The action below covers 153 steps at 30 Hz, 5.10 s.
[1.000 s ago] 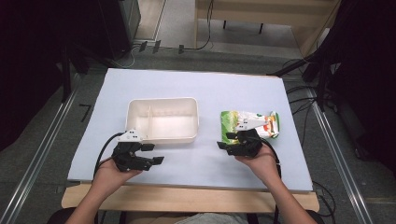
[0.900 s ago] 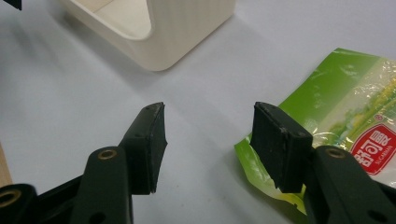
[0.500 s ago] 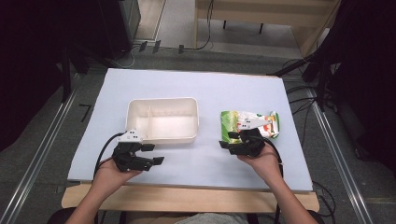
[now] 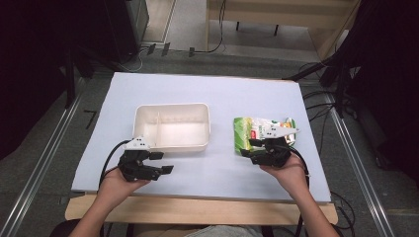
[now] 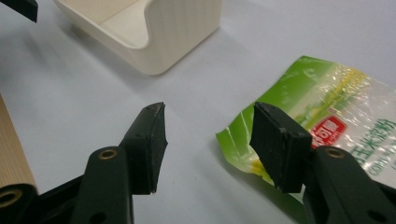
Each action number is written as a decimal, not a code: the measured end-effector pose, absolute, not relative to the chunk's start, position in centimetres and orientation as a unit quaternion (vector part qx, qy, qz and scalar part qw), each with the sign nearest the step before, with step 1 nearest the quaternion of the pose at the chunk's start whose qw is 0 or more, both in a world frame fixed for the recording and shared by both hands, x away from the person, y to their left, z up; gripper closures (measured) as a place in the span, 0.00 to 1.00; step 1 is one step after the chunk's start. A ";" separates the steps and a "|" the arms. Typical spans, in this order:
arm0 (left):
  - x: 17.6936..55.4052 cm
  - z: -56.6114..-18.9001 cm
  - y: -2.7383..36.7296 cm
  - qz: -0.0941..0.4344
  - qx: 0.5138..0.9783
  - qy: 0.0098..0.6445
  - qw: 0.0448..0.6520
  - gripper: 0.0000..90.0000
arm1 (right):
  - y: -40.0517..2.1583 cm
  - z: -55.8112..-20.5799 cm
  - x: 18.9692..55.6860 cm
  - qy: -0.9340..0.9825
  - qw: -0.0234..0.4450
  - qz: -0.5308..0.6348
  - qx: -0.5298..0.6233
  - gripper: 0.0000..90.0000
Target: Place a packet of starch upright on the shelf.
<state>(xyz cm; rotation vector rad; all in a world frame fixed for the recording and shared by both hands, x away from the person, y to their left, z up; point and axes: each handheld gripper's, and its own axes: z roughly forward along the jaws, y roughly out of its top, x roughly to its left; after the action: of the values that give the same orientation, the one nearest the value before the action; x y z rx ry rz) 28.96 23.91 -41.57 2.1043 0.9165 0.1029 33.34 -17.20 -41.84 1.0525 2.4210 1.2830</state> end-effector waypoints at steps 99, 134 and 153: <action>27.4 -41.7 25.2 0.056 0.830 0.380 0.404 0.37 | -29.1 -46.7 46.6 0.770 0.125 0.299 0.549 1.00; 28.7 -41.4 24.1 0.049 0.835 0.361 0.413 0.37 | -26.6 -46.0 39.1 0.807 0.078 0.297 0.504 1.00; 28.9 -41.5 23.9 0.047 0.837 0.361 0.410 0.37 | -26.0 -43.4 39.4 0.772 0.095 0.351 0.522 0.87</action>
<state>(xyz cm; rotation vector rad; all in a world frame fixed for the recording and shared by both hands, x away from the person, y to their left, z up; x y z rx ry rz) 28.90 23.92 -41.47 2.1066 0.9081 0.1172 39.44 -26.04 -43.38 1.5465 2.2885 1.0397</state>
